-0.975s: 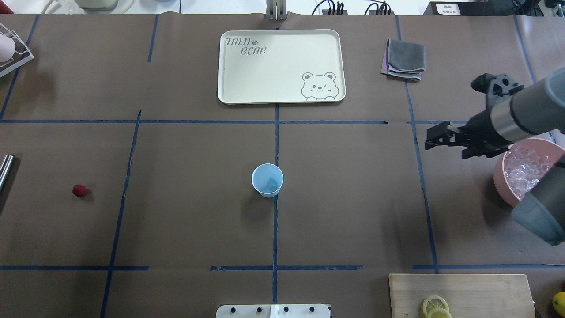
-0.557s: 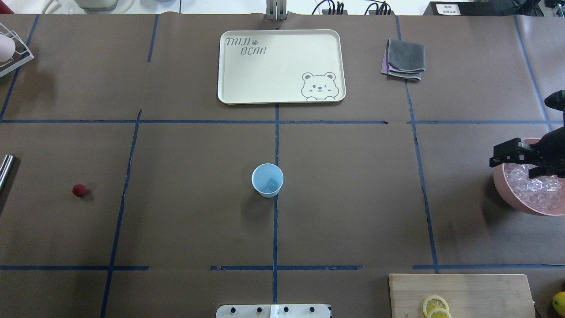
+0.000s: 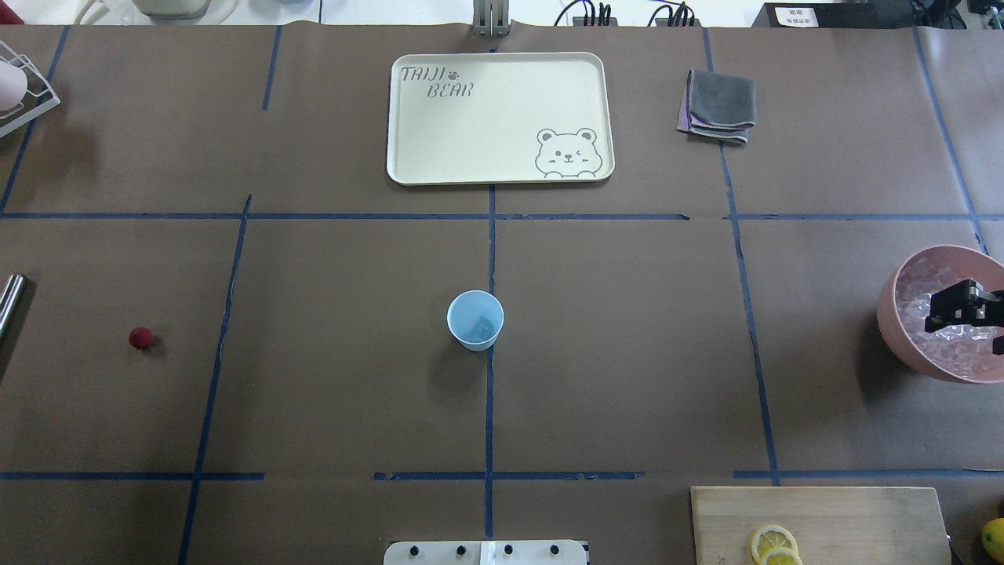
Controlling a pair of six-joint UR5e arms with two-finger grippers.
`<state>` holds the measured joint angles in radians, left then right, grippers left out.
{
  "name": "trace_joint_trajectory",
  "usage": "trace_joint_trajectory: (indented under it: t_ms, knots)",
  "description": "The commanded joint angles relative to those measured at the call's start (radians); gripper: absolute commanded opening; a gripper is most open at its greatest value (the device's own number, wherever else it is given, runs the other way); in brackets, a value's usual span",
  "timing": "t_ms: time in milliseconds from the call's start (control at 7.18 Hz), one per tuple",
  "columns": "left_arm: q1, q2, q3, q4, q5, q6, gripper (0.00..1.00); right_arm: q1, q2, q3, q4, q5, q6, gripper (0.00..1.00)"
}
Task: Mash ice and strawberries in cup
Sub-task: 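Lower the right gripper into the bowl and grasp another ice cube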
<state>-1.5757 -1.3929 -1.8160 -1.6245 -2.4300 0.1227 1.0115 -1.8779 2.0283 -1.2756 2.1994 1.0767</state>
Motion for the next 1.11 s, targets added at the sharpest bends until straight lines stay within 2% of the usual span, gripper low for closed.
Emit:
trace_joint_trajectory:
  t_ms: [0, 418, 696, 975]
  knots:
    - [-0.001, 0.000, -0.005, 0.000, -0.001, 0.000, 1.00, -0.004, 0.022, -0.058, -0.001, -0.036, 0.008, 1.00]
    - [0.000, 0.000, -0.006, 0.000, -0.001, -0.002, 1.00, -0.002, 0.019, -0.072, -0.001, -0.032, -0.001, 0.99]
    - [0.000, 0.000, -0.006, 0.000, 0.000, -0.002, 1.00, -0.004, 0.022, -0.091, -0.001, -0.032, 0.009, 0.84]
    - [0.000, 0.000, -0.006, 0.000, 0.000, -0.002, 1.00, -0.007, 0.022, -0.094, -0.002, -0.030, 0.008, 0.76]
